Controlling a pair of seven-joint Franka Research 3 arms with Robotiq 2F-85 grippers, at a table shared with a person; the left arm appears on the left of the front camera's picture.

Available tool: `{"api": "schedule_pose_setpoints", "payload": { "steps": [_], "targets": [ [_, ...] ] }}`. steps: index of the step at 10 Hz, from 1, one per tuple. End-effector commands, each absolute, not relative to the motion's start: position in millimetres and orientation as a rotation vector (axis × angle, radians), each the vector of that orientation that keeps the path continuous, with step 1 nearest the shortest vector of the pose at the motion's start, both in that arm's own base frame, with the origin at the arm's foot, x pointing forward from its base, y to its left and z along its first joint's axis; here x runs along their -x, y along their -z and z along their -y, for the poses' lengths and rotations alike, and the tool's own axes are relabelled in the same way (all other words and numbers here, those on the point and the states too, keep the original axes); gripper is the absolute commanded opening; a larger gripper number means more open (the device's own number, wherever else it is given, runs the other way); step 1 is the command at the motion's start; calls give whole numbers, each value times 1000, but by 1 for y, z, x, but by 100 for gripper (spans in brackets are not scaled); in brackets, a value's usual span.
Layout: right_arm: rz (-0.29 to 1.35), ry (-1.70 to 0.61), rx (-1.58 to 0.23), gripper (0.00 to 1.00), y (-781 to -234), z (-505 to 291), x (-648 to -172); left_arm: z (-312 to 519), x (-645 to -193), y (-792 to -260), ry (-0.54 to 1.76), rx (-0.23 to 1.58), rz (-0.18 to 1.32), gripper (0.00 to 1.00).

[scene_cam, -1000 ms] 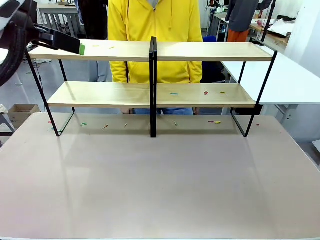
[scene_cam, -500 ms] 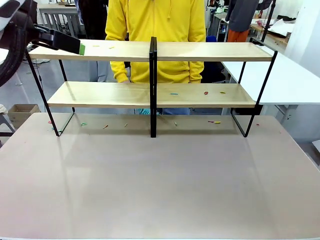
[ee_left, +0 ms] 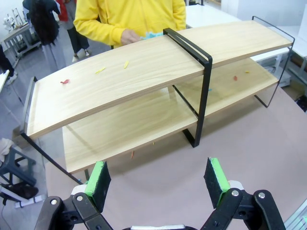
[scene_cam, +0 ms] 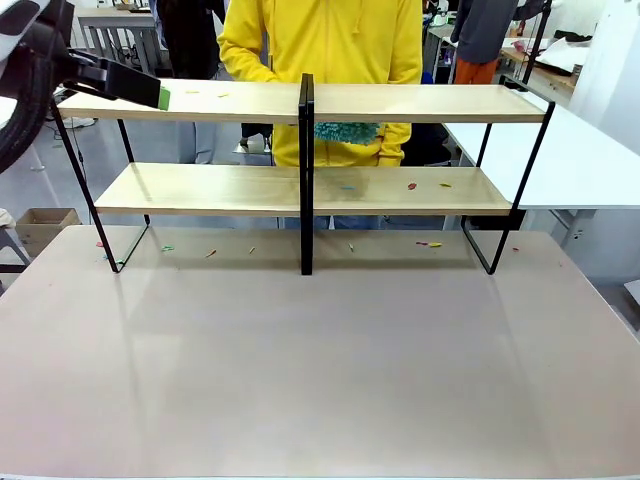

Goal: Clean the shelves.
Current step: Clean another randomly selected level of the Shelf with the Duster.

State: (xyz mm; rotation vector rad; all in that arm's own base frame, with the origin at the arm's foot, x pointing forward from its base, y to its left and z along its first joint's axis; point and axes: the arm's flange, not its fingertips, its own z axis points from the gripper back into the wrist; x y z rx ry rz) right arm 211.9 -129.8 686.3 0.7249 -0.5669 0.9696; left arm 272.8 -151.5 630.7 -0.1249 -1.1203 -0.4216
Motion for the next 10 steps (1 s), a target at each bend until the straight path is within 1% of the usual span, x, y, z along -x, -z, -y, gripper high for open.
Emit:
{"api": "schedule_pose_setpoints", "payload": {
  "steps": [1,2,3,4,5,6,7,9,10],
  "targets": [
    [374,-1007,-568,12,-690,85,-224,151,-273,-631,419,126,1122,100],
    [258,-1080,-496,12,-687,65,-220,151,-273,-631,419,126,1122,100],
    [304,-1165,-521,12,-692,60,-209,151,-273,-631,419,126,1122,100],
    [340,-1194,-541,12,-697,64,-200,151,-273,-631,419,126,1122,100],
    [306,-1155,-519,12,-694,75,-194,151,-273,-631,419,126,1122,100],
    [310,-1139,-536,12,-692,93,-180,151,-273,-631,419,126,1122,100],
    [286,-1165,-503,12,-691,115,-159,151,-273,-631,419,126,1122,100],
    [312,-1085,-497,12,-681,164,-120,151,-273,-631,419,126,1122,100],
    [354,-1048,-501,12,-675,175,-113,151,-273,-631,419,126,1122,100]
  ]
}}
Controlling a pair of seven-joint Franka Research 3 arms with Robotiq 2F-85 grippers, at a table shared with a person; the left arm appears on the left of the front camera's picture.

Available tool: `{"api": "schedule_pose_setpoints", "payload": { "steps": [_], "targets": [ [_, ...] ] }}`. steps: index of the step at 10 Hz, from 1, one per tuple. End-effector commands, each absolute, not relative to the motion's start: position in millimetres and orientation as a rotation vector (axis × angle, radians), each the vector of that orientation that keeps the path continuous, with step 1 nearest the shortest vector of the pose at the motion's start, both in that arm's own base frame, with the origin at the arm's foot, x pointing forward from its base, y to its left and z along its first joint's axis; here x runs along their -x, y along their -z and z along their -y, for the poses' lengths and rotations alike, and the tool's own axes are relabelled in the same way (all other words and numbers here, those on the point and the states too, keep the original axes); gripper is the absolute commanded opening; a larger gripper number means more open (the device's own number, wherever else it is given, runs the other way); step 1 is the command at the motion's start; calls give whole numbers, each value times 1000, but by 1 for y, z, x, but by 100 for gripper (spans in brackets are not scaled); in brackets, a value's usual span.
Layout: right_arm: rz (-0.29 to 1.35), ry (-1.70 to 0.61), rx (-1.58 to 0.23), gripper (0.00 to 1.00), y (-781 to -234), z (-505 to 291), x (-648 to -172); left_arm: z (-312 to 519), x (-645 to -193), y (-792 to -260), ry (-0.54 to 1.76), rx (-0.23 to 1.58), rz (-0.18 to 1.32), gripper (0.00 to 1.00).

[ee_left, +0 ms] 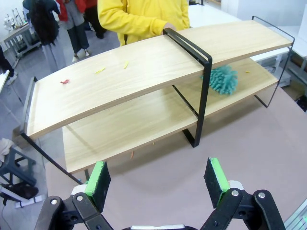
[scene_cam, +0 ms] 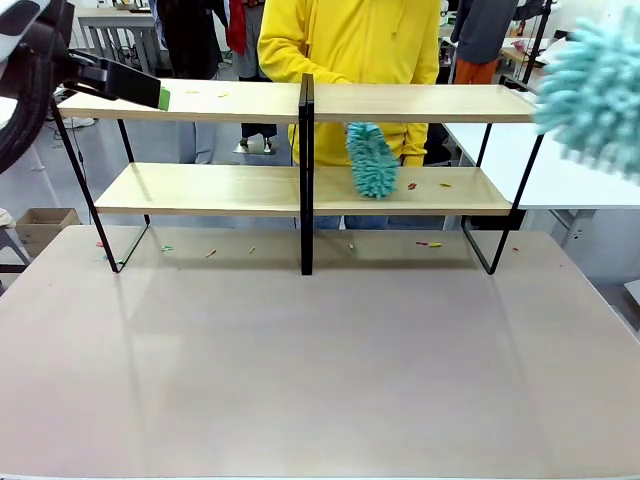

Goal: Clean the shelves.
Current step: Clean another randomly selected level of the Shelf with the Duster.

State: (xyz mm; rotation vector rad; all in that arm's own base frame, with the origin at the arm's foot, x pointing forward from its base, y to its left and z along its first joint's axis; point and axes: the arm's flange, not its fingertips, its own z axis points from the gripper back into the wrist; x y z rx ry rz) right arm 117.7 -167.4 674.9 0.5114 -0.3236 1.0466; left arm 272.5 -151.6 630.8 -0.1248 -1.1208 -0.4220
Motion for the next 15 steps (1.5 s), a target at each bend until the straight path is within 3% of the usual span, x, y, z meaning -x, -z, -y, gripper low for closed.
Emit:
{"api": "schedule_pose_setpoints", "payload": {
  "steps": [1,5,8,12,15],
  "targets": [
    [366,-1050,-528,12,-670,180,-113,151,-273,-631,419,126,1122,100],
    [338,-1041,-523,12,-669,177,-119,151,-273,-631,419,126,1122,100],
    [232,-1108,-465,12,-677,126,-143,151,-273,-631,419,126,1122,100],
    [-114,-1296,-136,12,-652,-42,-188,151,-273,-631,419,126,1122,100],
    [-85,-1358,81,12,-621,-175,-183,151,-273,-631,419,126,1122,100]
  ]
}}
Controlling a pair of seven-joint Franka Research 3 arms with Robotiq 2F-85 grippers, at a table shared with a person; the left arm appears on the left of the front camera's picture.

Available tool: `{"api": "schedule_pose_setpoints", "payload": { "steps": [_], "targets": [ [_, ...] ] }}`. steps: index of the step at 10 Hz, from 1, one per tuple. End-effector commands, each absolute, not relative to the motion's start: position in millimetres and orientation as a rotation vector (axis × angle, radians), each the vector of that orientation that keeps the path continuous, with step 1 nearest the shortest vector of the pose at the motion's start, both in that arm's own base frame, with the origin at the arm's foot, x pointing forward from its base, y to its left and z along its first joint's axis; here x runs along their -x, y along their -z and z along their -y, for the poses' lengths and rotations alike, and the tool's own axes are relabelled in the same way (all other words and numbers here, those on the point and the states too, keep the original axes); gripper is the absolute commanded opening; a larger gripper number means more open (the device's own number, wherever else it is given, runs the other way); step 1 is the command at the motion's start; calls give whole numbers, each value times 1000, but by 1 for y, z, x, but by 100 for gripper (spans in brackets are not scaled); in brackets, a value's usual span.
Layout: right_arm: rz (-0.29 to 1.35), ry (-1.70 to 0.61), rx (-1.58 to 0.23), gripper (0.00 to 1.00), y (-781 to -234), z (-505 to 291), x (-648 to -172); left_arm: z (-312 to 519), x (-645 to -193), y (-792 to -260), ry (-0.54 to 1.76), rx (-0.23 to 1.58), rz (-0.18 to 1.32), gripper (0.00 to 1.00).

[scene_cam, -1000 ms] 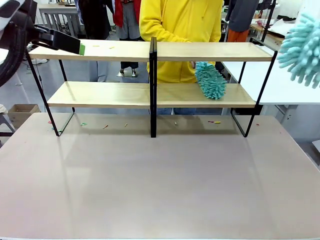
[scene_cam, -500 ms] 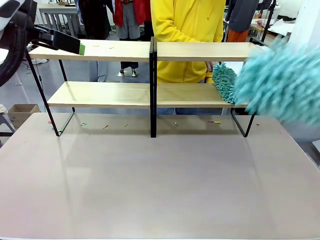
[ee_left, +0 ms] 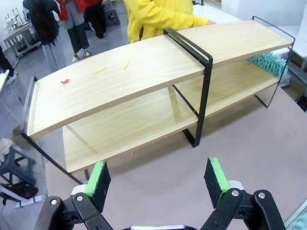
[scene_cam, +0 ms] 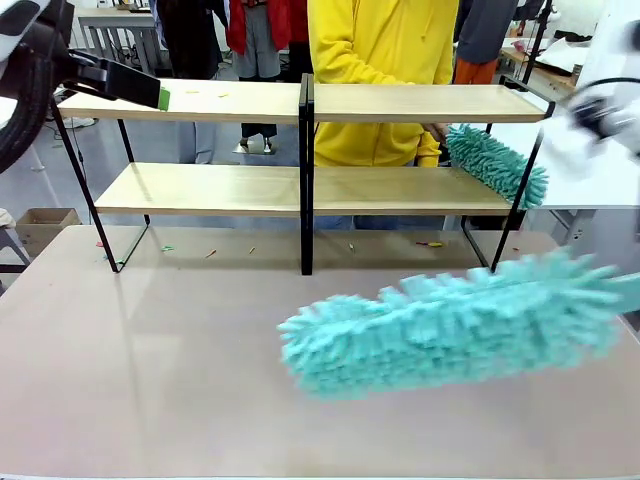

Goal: Clean the shelves.
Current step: Clean another randomly selected level of the Shelf with the Duster.

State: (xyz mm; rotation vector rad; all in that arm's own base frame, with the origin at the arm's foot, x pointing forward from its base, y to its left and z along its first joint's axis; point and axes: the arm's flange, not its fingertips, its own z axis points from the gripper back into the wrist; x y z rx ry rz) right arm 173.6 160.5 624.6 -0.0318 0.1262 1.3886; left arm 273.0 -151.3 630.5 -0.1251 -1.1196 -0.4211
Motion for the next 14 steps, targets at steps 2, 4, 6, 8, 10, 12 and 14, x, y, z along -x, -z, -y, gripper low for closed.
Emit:
{"api": "schedule_pose_setpoints", "payload": {
  "steps": [2,4,6,8,10,12,14],
  "targets": [
    [-126,-1389,32,12,-625,-160,-174,151,-273,-631,419,126,1122,100],
    [-104,-1415,94,12,-615,-199,-170,151,-273,-631,419,126,1122,100],
    [-173,-1256,119,12,-599,-262,-191,151,-273,-631,419,126,1122,100],
    [-190,-992,102,12,-573,-307,-217,151,-273,-631,419,126,1122,100],
    [-204,-836,183,12,-536,-363,-230,151,-273,-631,419,126,1122,100],
    [-101,-732,139,12,-510,-406,-240,151,-273,-631,419,126,1122,100],
    [-152,-781,130,12,-510,-386,-236,151,-273,-631,419,126,1122,100]
  ]
}}
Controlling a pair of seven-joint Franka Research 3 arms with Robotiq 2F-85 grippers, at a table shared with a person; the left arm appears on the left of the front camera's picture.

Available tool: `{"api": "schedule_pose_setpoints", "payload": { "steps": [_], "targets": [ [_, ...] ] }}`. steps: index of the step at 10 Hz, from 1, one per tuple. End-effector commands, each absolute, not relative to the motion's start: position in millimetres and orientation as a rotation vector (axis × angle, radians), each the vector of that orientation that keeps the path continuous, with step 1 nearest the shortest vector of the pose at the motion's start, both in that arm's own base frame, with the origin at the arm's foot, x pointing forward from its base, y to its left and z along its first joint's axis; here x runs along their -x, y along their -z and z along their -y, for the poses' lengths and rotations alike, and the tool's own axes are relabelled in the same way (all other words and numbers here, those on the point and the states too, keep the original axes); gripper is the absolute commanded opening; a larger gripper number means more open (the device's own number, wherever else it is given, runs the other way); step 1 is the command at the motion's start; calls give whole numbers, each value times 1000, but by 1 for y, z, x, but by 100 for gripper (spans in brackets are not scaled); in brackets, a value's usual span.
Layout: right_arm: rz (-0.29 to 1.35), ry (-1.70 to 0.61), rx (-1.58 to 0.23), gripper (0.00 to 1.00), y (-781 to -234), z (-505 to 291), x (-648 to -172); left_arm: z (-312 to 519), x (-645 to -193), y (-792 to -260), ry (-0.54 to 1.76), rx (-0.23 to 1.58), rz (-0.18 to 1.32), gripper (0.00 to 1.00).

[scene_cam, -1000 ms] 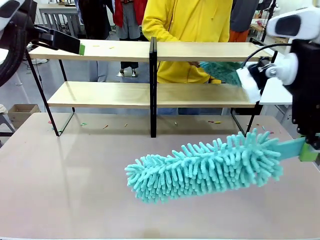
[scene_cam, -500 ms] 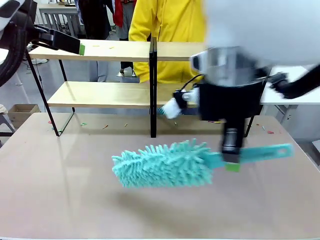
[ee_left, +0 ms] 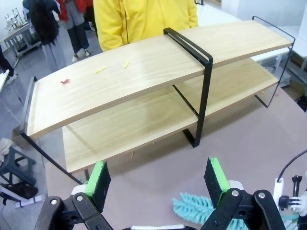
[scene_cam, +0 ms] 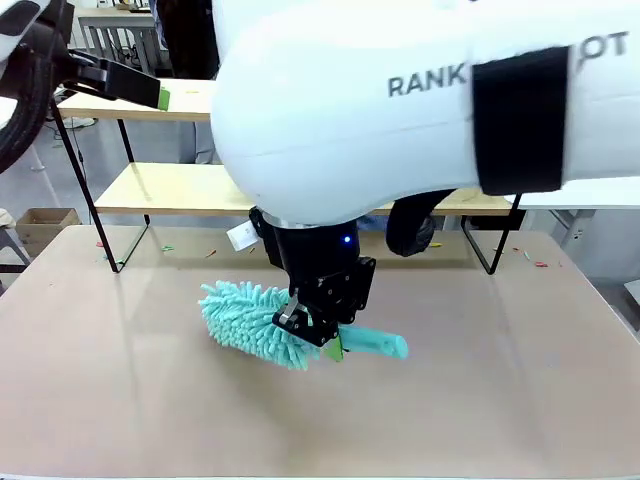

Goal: Clean the shelves.
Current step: Clean another randomly selected level of the Shelf with the Duster.

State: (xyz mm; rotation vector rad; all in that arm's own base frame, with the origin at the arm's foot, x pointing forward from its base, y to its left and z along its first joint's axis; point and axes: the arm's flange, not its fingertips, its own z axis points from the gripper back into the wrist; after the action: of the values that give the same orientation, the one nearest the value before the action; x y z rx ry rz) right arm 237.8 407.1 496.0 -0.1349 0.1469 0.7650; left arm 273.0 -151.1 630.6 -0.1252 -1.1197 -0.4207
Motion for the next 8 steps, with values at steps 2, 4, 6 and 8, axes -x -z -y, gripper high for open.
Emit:
{"api": "schedule_pose_setpoints", "payload": {
  "steps": [2,4,6,8],
  "targets": [
    [-147,-765,135,12,-496,-407,-238,151,-273,-631,419,126,1122,100],
    [-83,-606,172,12,-493,-426,-256,151,-273,-631,419,126,1122,100],
    [-57,-548,104,12,-480,-439,-288,151,-273,-631,419,126,1122,100],
    [-3,-421,111,12,-468,-451,-308,151,-273,-631,419,126,1122,100]
  ]
}}
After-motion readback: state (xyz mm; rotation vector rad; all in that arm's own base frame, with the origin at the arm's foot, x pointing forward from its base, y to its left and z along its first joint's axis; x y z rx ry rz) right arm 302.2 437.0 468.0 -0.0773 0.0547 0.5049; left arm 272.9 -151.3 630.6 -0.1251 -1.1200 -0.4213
